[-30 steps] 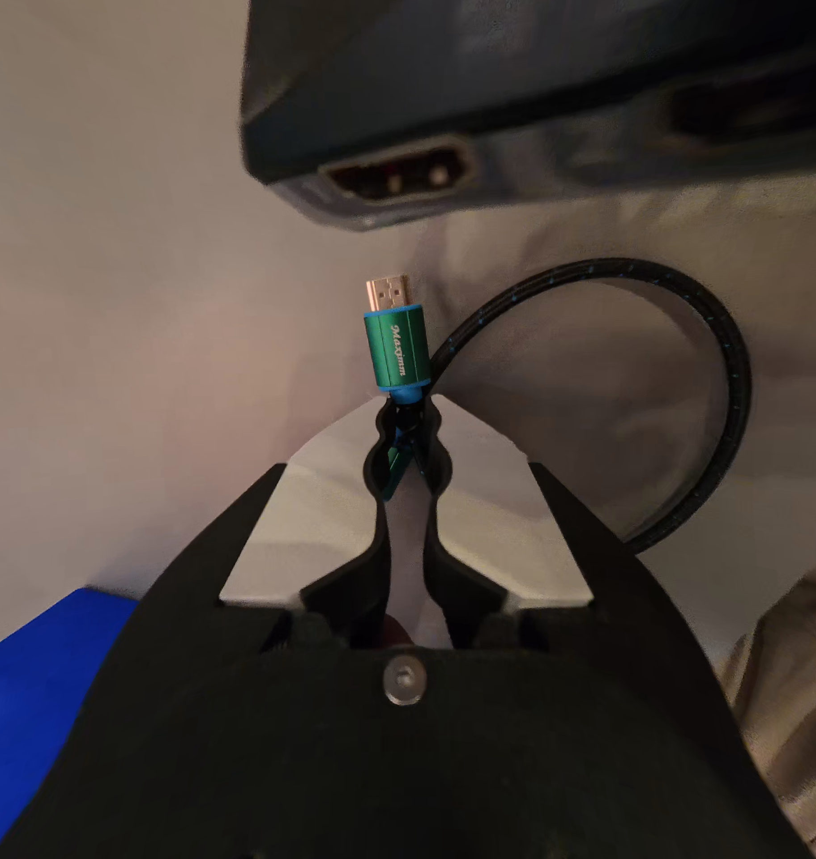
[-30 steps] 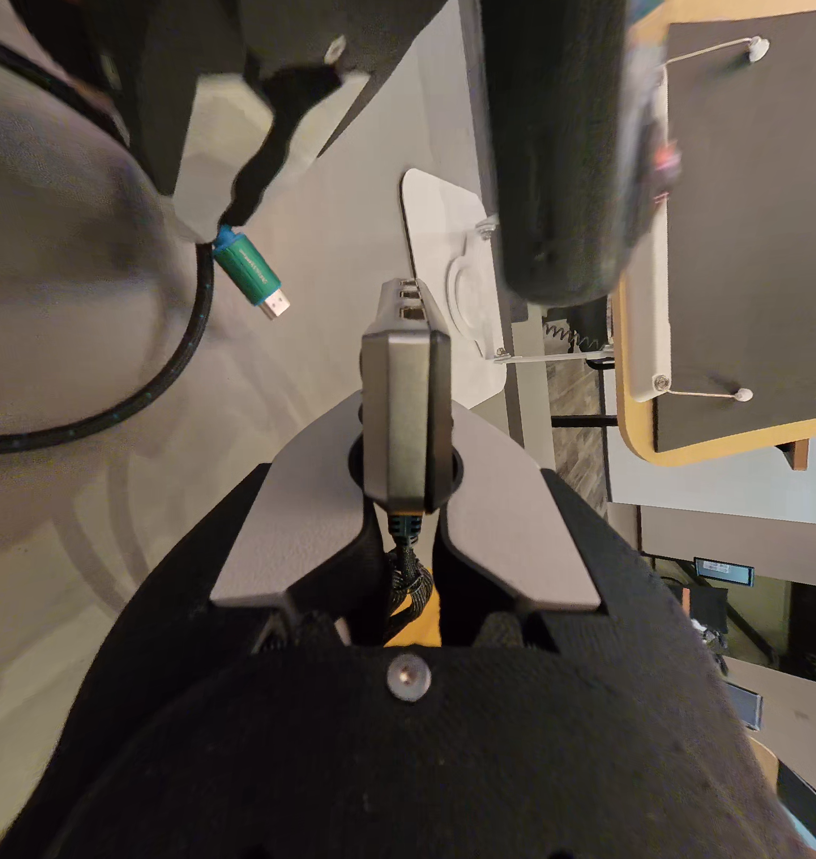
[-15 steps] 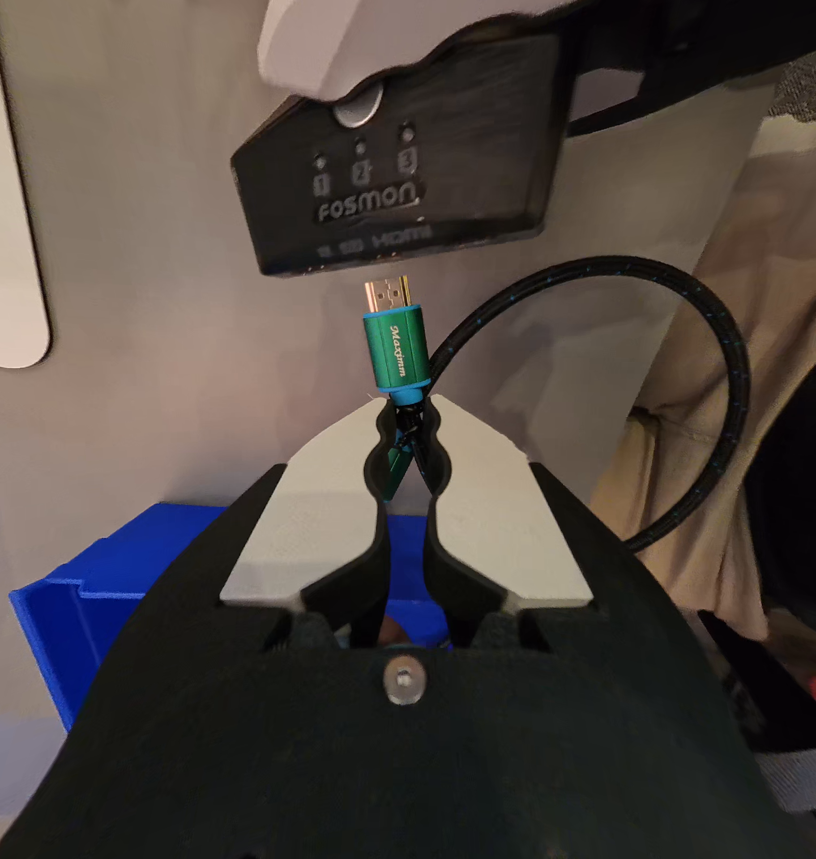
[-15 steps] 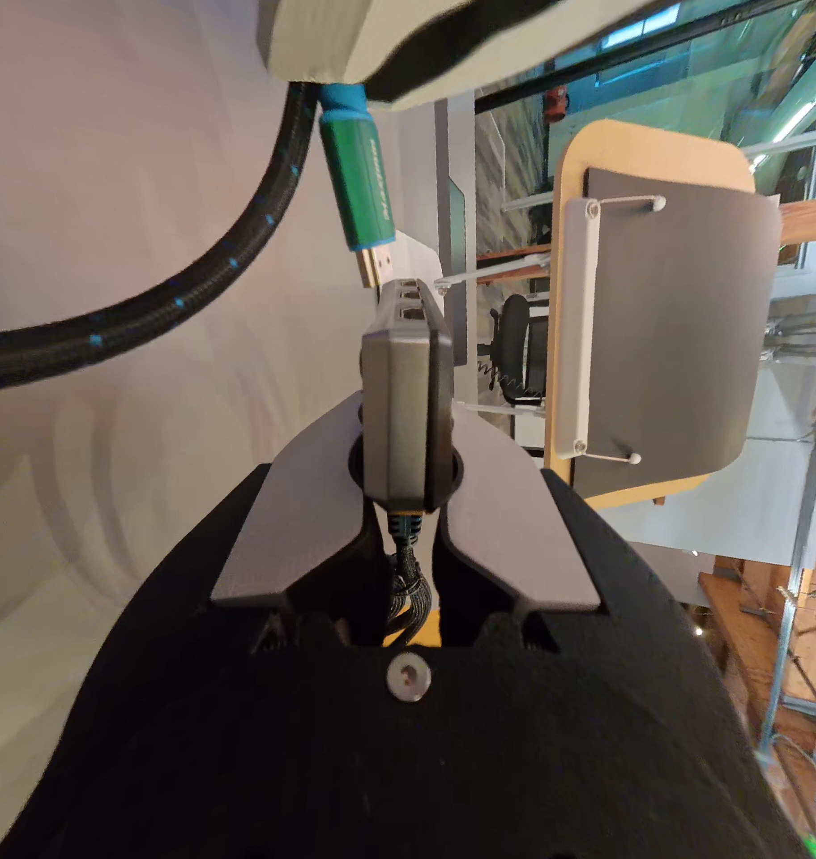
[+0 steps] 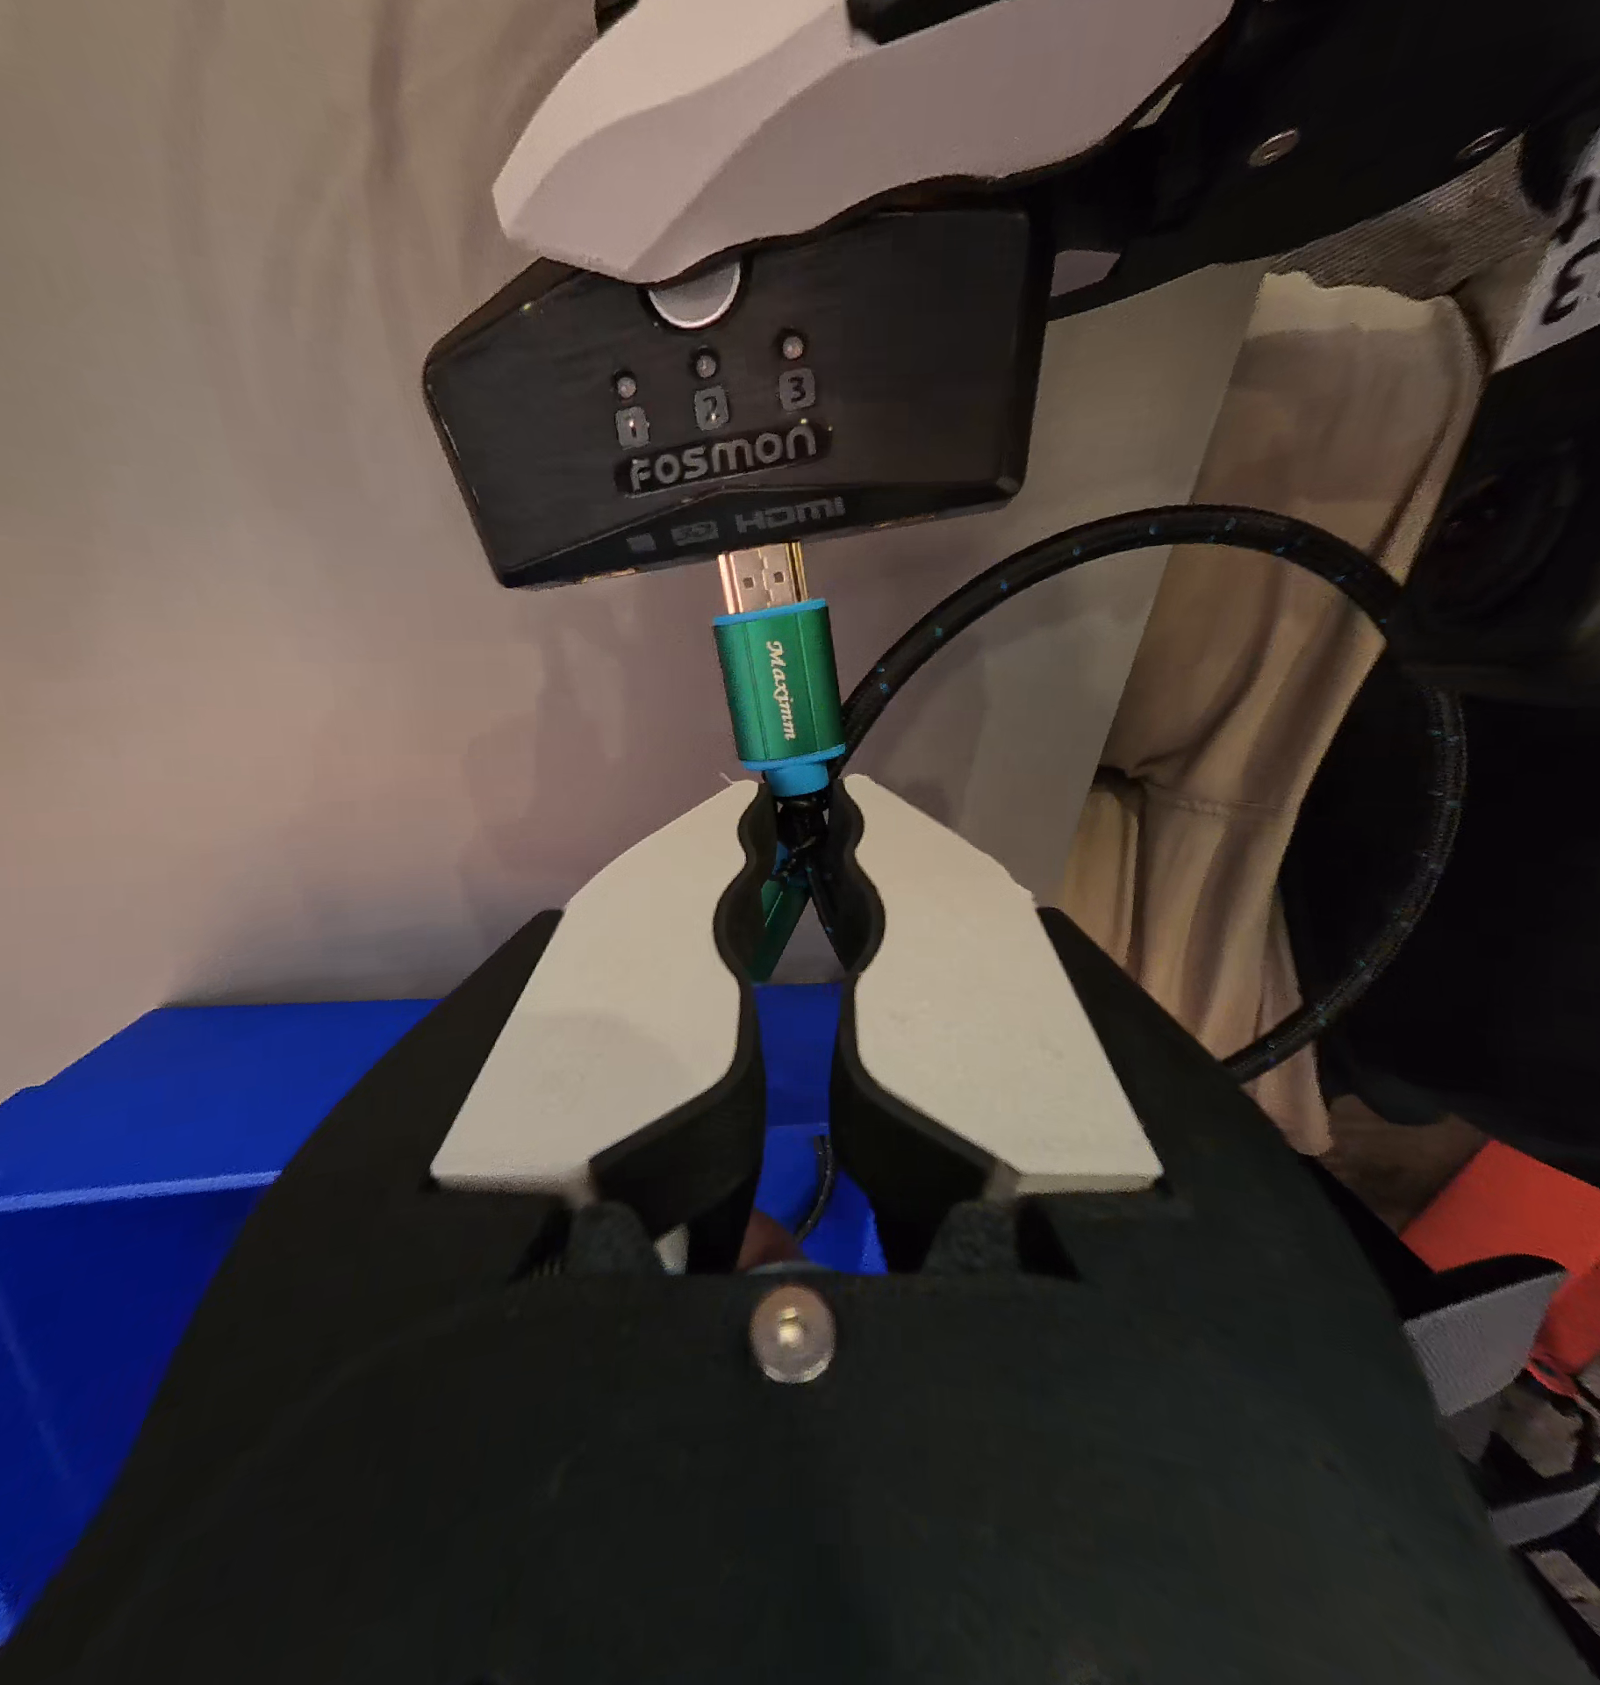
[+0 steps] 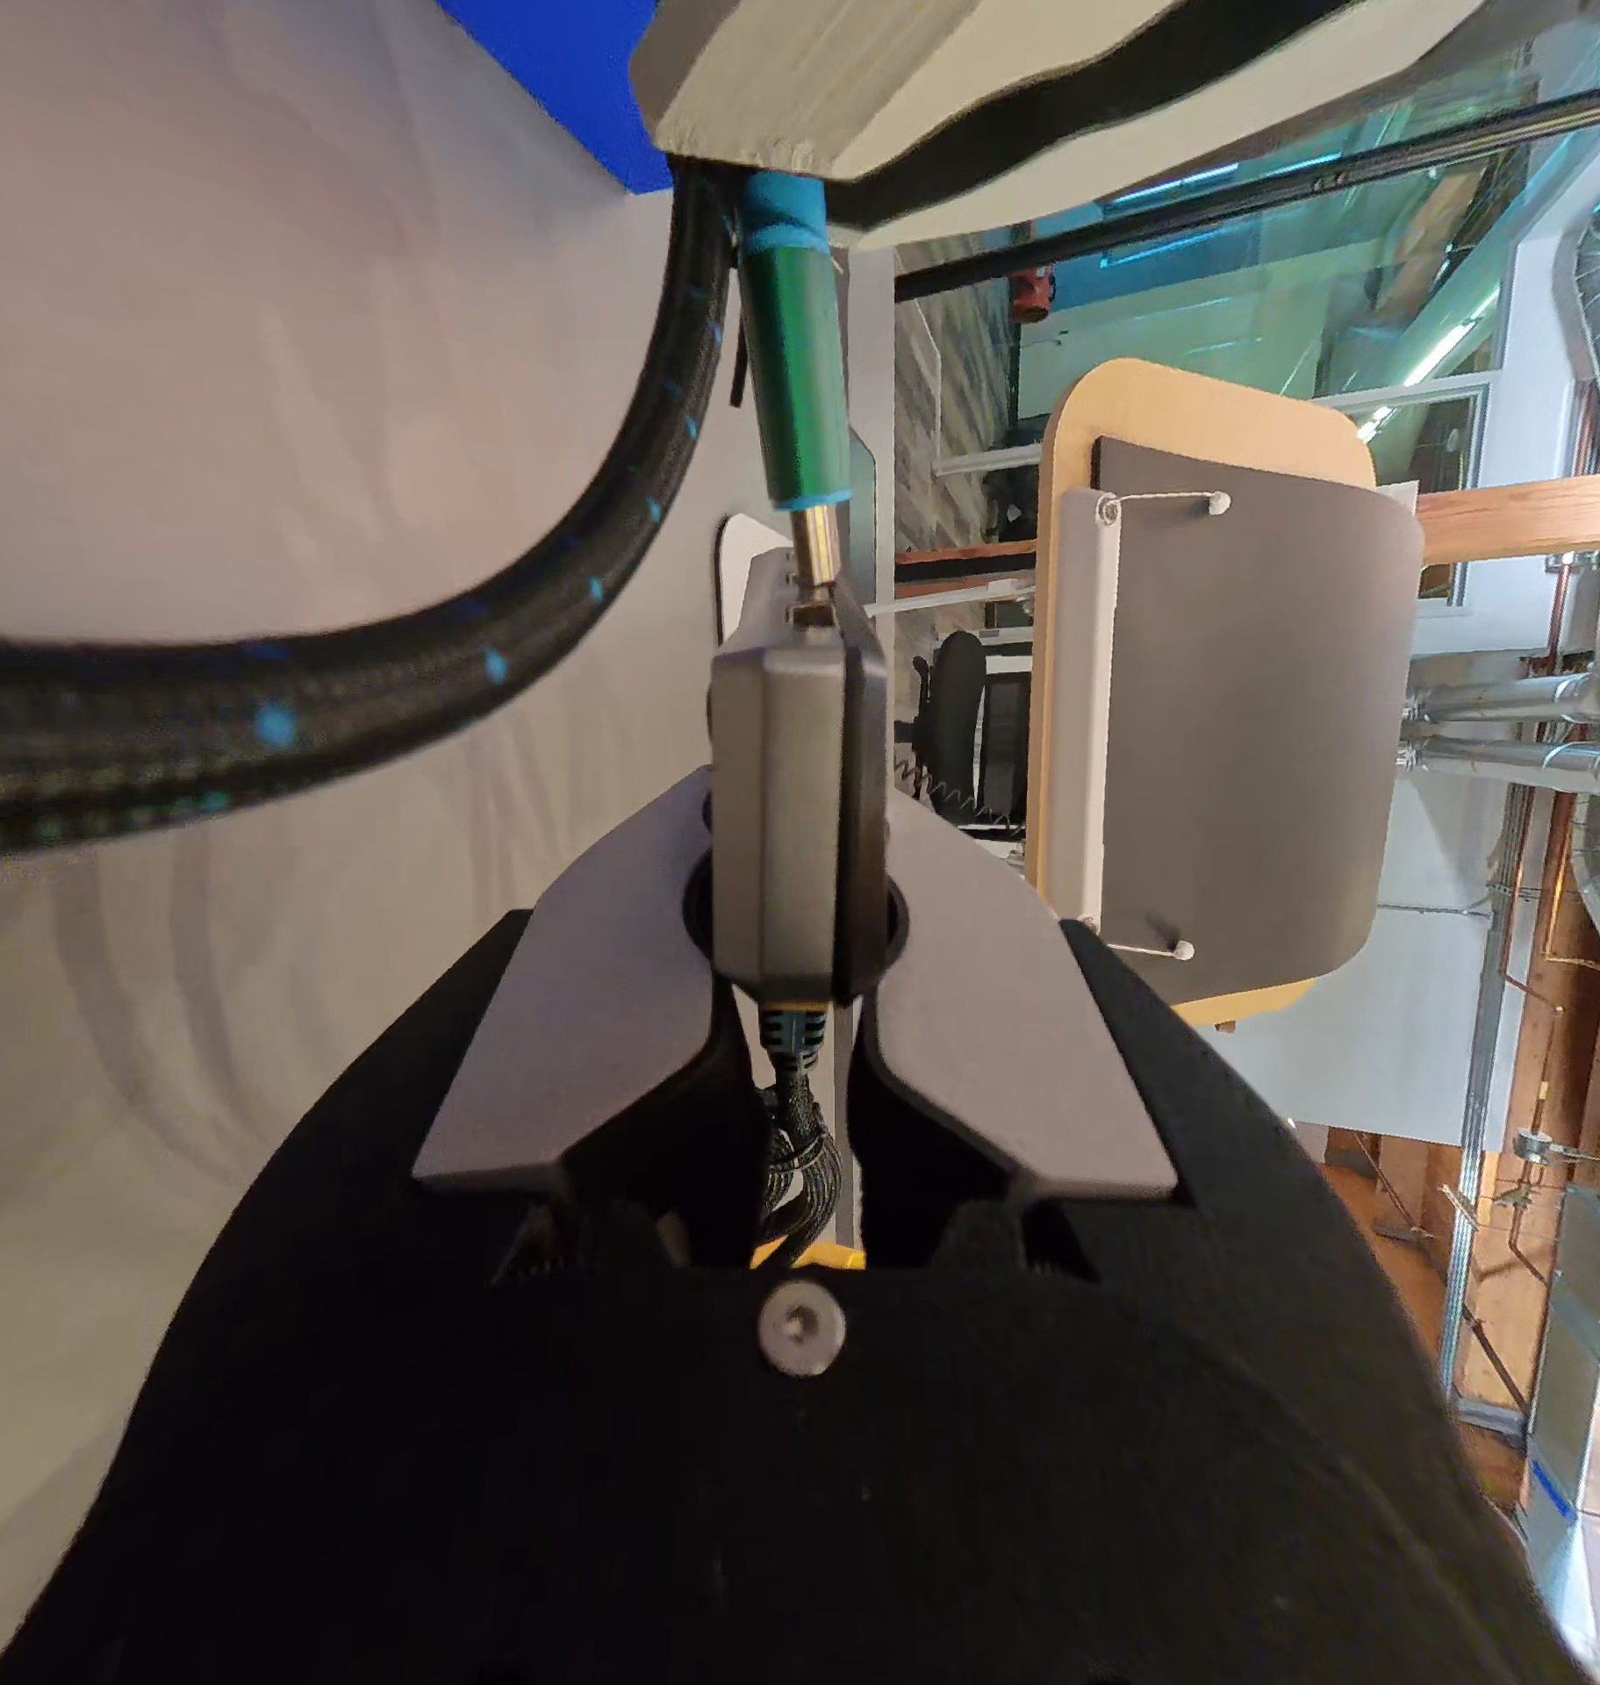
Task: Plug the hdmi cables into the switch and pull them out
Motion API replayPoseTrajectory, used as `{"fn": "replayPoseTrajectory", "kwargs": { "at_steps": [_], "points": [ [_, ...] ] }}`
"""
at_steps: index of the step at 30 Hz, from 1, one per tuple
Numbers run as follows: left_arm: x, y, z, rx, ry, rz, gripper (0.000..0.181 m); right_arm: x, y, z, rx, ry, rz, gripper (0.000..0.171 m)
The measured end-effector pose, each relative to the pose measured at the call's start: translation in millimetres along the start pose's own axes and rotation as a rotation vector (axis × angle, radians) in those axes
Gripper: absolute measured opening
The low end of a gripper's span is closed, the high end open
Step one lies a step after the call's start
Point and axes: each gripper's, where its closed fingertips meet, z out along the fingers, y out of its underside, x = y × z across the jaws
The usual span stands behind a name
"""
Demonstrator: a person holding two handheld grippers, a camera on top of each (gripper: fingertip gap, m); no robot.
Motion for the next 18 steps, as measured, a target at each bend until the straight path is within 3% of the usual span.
{"fn": "replayPoseTrajectory", "kwargs": {
  "at_steps": [1,18],
  "points": [
    [1.7,0.0,-1.1,0.006,0.018,-0.006,0.01,1.0,-1.1,-0.9,0.008,0.003,0.004,0.022],
    [8.4,2.6,-4.5,0.006,0.095,-0.02,0.01,5.1,-7.6,-4.7,0.053,0.018,0.021,0.022]
  ]
}}
